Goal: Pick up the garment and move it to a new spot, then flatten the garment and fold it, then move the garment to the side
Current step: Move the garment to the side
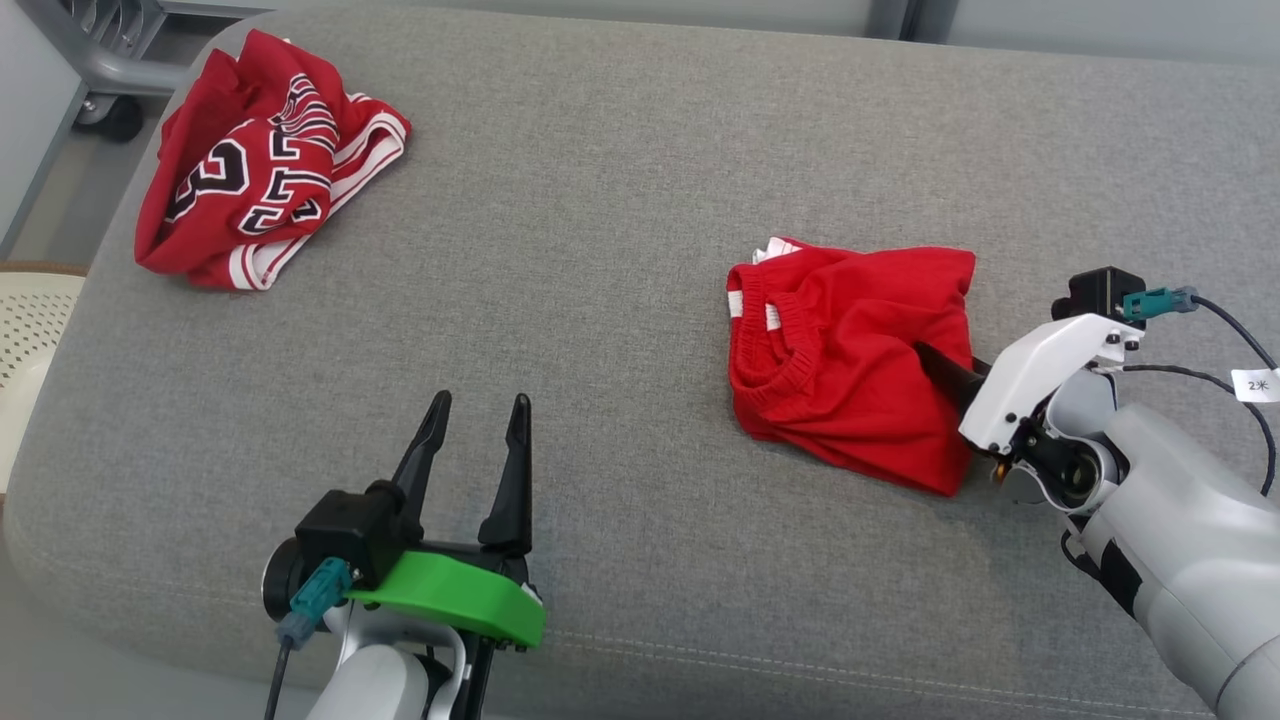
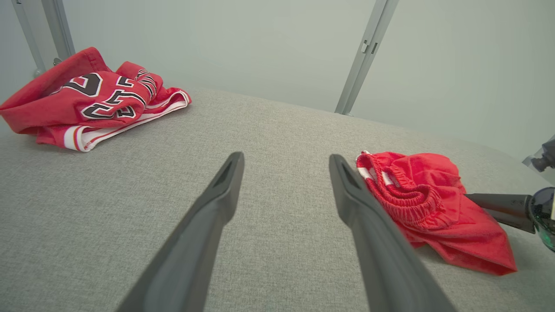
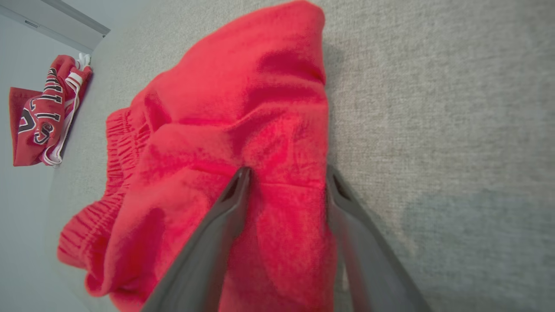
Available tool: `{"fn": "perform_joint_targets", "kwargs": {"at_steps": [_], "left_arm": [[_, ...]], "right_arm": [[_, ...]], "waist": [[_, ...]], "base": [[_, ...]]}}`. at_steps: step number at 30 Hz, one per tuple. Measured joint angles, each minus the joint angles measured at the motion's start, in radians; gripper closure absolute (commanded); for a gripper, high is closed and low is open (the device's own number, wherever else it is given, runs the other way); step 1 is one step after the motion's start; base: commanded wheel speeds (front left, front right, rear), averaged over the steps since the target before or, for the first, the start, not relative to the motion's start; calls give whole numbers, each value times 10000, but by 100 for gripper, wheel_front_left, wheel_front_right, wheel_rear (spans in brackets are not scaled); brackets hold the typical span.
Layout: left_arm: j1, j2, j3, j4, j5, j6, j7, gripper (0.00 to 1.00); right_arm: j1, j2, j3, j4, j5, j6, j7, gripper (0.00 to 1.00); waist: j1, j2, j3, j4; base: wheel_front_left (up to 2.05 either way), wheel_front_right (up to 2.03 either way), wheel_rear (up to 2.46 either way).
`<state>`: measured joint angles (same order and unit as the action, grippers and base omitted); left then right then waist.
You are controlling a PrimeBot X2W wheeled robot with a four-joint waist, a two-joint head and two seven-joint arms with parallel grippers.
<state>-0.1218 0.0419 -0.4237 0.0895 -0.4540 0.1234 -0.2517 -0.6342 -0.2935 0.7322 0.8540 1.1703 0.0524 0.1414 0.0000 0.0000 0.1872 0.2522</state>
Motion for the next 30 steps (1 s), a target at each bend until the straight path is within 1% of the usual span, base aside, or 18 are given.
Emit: {"fn": "perform_joint_targets", "kwargs": {"at_steps": [1,7,11,21,30], "left_arm": [[0,0,13,0,0,0,0,0],[1,4,360,-19,15,0,-2,0],[0,0,393,-119,15,0,0,0],[-23,0,420,-719,173,2,-2,0],[-312,0,211,-1229,378,2,2,0]], "right_arm": [[-7,-2,-8,31,2,2,0,100],[-270,-27,-2,123,-21,94,2,100],[-570,-267,36,207,-174,105,2,100],[-1796,-1450,274,322,-1034,104,13,100],[-3147,-2523,445,387,-1741,82,337,100]], "waist": [[0,0,7,3],[0,0,58,-123],[0,0,101,-281],[0,0,323,-790],[-1,0,900,-1199]], "base": [[0,0,0],[0,0,0],[0,0,0],[0,0,0],[0,0,0]]}}
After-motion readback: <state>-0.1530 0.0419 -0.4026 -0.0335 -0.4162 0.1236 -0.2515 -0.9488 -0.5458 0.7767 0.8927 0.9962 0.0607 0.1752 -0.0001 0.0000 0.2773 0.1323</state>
